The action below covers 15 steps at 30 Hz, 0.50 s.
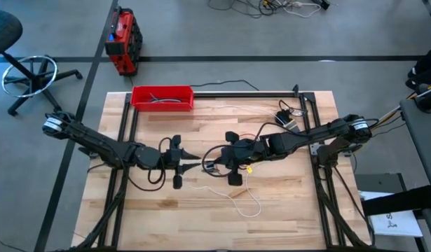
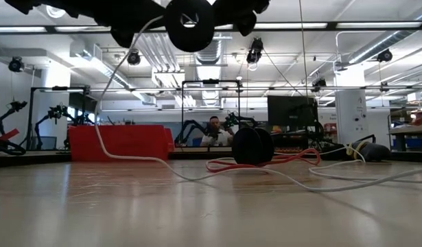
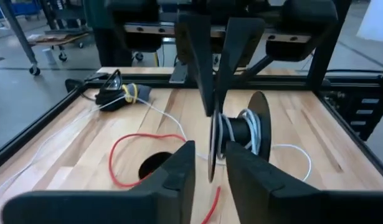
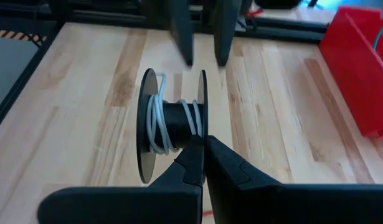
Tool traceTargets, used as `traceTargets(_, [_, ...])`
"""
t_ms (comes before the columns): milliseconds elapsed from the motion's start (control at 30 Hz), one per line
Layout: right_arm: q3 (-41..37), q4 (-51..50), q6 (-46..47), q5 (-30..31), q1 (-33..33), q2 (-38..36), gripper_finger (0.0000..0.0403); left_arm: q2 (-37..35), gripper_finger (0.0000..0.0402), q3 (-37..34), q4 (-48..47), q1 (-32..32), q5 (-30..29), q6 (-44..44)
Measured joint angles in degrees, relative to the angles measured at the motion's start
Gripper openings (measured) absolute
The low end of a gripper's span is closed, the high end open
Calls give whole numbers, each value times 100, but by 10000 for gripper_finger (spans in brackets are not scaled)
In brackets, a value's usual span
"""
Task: Coil cords
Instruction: Coil the white wire onto the black spool
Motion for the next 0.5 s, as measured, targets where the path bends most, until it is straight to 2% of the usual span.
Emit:
traceTargets(200, [0,125,-66,-5,1,-2,0,371,128,2,338,0,4,30])
traceTargets(300, [0,112,-62,-15,15,-2,0,500,135,0,471,7,-34,46])
traceTargets(400, [0,121,-53,-113,15,-2,0,563,103,0,541,7,-61,45])
traceTargets(500, [0,116,-32,-98,38,-2,0,597,30,0,581,7,-57,27])
